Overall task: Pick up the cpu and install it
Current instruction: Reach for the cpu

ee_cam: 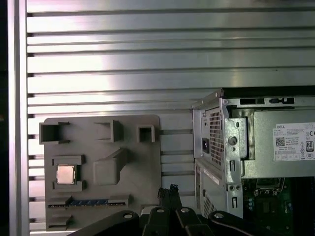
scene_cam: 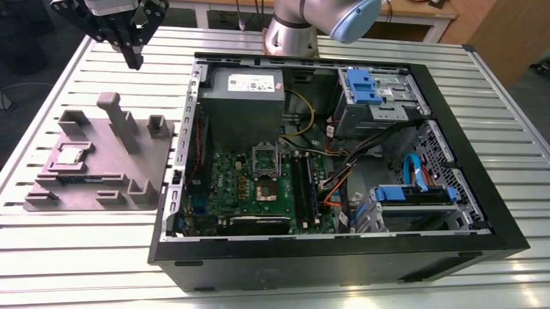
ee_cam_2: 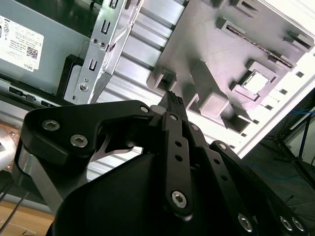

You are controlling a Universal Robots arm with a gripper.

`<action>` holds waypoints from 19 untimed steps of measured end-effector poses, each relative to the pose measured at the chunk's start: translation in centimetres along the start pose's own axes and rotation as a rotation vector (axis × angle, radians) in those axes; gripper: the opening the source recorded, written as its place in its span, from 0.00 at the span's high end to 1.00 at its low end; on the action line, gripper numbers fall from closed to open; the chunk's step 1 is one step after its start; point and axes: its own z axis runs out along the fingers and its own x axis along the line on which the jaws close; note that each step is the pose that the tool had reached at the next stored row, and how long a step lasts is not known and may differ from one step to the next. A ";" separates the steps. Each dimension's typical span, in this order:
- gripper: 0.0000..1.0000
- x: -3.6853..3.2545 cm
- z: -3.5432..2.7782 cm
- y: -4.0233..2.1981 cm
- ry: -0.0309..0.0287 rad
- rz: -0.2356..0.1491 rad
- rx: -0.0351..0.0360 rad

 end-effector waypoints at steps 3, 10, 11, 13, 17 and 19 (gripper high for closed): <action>0.90 0.02 0.00 0.00 0.0002 0.000 0.0000; 0.90 -0.06 0.05 0.00 0.0165 0.001 -0.0003; 0.90 -0.06 0.05 0.00 0.0165 0.001 -0.0003; 0.90 -0.06 0.04 0.00 0.0165 0.001 -0.0002; 0.90 0.01 0.07 0.00 0.0175 -0.025 -0.0005; 0.90 0.01 0.07 -0.01 0.0176 -0.025 0.0000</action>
